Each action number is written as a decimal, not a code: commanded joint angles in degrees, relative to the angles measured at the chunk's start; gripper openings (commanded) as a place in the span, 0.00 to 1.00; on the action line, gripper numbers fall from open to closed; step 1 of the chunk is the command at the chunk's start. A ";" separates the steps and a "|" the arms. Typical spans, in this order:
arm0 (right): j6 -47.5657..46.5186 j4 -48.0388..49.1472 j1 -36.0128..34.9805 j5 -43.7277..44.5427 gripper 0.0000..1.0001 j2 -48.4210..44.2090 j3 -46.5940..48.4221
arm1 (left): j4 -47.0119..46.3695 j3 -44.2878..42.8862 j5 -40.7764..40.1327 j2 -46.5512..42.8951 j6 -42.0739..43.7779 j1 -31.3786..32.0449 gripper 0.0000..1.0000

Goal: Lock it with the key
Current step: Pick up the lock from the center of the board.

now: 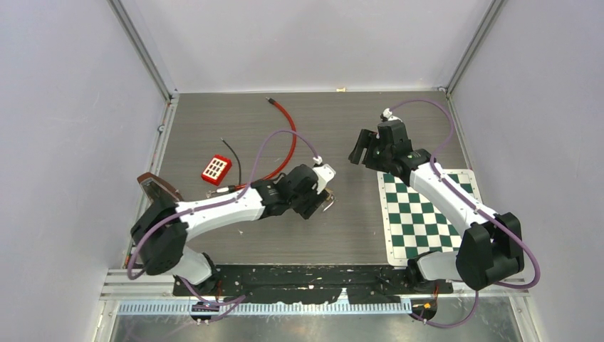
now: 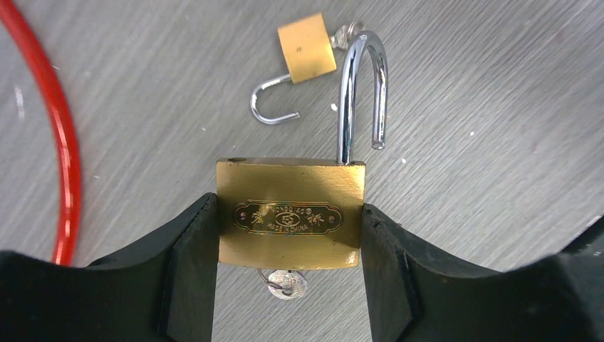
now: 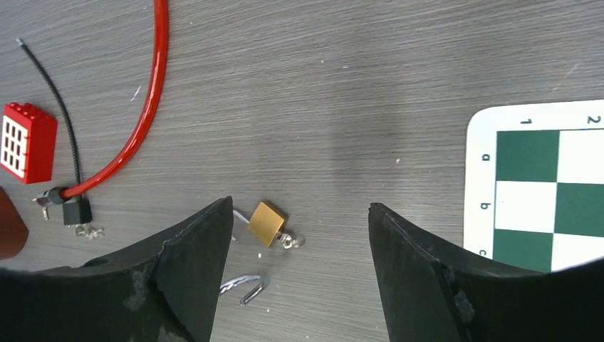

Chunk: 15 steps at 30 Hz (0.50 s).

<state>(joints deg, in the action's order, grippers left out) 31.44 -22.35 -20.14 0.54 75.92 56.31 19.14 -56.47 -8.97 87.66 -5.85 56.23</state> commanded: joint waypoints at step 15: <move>-5.70 12.72 -1.70 -32.90 0.83 -1.23 7.13 | 1.97 -10.63 1.14 -13.10 20.93 -1.94 0.00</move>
<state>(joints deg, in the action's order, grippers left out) 29.34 -15.57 -20.43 -20.05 75.85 60.25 23.42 -61.82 -9.91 79.90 6.68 55.05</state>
